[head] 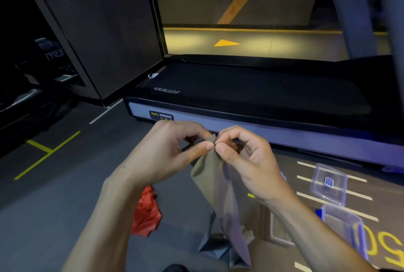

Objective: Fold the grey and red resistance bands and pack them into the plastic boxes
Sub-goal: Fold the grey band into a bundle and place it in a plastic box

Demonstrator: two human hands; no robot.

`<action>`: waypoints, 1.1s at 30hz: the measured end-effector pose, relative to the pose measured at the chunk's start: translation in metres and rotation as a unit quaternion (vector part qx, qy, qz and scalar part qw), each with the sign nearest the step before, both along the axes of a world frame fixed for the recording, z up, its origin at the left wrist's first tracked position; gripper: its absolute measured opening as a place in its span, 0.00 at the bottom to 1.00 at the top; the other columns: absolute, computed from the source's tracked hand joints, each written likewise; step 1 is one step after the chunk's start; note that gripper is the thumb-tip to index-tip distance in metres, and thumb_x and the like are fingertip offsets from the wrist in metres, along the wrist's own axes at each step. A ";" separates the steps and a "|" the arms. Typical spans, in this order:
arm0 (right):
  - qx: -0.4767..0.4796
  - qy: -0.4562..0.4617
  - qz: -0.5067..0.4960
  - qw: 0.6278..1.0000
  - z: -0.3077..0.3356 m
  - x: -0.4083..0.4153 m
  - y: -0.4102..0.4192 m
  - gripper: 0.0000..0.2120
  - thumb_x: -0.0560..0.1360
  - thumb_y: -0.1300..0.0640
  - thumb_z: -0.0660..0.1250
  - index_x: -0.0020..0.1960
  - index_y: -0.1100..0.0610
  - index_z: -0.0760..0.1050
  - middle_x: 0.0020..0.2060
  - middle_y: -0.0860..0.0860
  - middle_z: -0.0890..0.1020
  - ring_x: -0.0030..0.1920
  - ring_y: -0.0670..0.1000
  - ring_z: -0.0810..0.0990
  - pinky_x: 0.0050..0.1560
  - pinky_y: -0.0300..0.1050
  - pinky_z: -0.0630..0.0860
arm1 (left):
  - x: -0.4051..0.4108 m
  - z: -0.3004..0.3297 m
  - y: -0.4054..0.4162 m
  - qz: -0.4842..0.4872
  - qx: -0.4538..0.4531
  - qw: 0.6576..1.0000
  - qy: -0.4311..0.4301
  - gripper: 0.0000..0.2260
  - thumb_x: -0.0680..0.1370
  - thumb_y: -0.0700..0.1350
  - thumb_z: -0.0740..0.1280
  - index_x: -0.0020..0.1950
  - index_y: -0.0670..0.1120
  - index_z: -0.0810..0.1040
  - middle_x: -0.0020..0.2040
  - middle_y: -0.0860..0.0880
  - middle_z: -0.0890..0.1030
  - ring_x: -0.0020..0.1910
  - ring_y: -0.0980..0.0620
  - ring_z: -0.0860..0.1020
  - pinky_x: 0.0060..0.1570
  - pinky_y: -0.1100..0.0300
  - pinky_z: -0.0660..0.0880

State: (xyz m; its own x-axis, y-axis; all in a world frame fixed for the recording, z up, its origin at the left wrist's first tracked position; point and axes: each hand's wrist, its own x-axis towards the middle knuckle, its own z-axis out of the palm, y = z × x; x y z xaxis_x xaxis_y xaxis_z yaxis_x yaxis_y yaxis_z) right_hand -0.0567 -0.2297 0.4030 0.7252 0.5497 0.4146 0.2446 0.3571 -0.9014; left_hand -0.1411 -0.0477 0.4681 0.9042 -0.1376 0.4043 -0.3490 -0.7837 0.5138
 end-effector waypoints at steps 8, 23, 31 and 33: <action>0.005 0.017 0.022 1.000 0.001 0.000 -0.001 0.05 0.75 0.60 0.71 0.44 0.50 0.81 0.47 0.49 0.83 0.46 0.50 0.77 0.47 0.41 0.74 | -0.001 0.002 -0.002 0.029 -0.054 0.998 -0.002 0.03 0.78 0.49 0.75 0.45 0.52 0.84 0.40 0.53 0.85 0.41 0.52 0.84 0.45 0.52 0.79; 0.041 0.050 0.061 0.996 0.003 0.000 0.001 0.05 0.75 0.64 0.70 0.44 0.55 0.80 0.43 0.52 0.83 0.46 0.50 0.80 0.50 0.39 0.76 | -0.009 0.001 -0.007 0.015 -0.080 0.997 -0.011 0.04 0.80 0.49 0.72 0.45 0.53 0.84 0.42 0.51 0.86 0.41 0.47 0.84 0.37 0.42 0.79; 0.028 0.064 0.086 0.994 0.008 -0.001 -0.001 0.04 0.74 0.59 0.73 0.45 0.51 0.81 0.43 0.53 0.82 0.47 0.52 0.77 0.50 0.42 0.74 | -0.014 0.005 -0.008 -0.007 -0.092 0.995 -0.025 0.05 0.79 0.44 0.72 0.43 0.47 0.84 0.35 0.51 0.84 0.37 0.52 0.83 0.42 0.57 0.77; 0.026 0.067 0.090 0.993 0.009 -0.001 0.000 0.02 0.73 0.56 0.74 0.45 0.51 0.81 0.43 0.54 0.81 0.47 0.53 0.76 0.49 0.43 0.73 | -0.015 0.005 -0.007 -0.008 -0.093 0.995 -0.031 0.04 0.79 0.45 0.73 0.44 0.48 0.84 0.38 0.52 0.85 0.40 0.53 0.84 0.44 0.59 0.77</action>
